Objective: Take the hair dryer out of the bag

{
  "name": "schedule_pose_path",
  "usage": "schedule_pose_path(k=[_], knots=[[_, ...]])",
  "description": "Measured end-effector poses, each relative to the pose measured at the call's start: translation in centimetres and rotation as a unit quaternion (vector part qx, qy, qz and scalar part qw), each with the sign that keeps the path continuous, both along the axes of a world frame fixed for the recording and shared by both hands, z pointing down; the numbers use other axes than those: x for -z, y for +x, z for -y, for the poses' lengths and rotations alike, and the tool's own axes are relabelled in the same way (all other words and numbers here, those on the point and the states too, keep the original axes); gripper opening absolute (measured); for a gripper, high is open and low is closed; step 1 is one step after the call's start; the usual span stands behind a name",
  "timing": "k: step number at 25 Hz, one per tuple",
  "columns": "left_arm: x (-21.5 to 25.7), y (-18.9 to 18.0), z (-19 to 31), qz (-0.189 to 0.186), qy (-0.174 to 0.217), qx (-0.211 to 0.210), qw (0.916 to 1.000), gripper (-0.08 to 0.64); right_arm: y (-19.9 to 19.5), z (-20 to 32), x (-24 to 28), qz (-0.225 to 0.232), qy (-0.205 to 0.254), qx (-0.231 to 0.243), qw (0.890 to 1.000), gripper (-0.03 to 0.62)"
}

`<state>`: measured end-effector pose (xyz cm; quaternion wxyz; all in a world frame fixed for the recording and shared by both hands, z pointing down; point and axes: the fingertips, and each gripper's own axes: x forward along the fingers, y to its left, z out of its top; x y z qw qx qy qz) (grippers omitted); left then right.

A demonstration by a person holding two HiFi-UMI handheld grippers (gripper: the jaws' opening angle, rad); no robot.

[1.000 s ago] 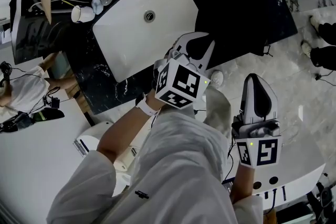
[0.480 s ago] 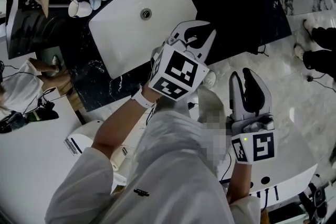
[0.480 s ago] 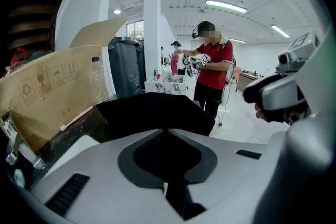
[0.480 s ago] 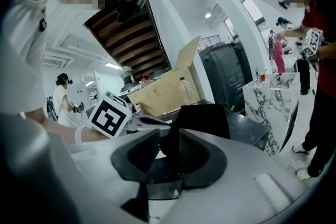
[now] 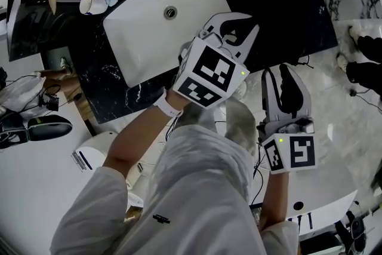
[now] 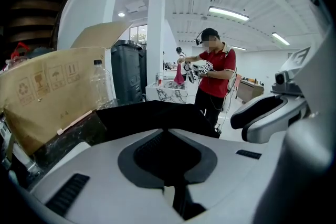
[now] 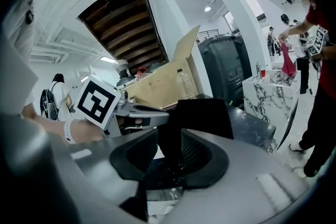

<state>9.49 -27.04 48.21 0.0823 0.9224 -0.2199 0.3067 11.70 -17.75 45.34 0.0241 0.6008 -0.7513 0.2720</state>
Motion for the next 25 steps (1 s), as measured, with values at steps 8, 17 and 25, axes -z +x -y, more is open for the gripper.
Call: schedule_pose_path(k=[8,17,25], knots=[[0.4,1.7,1.2,-0.019,-0.017,-0.010,0.9996,0.026,-0.1,2.1,-2.7,0.019,-0.033,-0.008,0.999,0.165],[0.9,2.2,2.1,-0.038,-0.031,-0.015,0.9987,0.026,1.2,4.9,-5.2,0.017,-0.055,-0.038,0.998,0.243],[0.3,1.7,2.7,-0.040,-0.038,-0.017,0.9983,0.026,1.6,7.3,-7.6,0.000,-0.090,-0.041,0.995,0.270]])
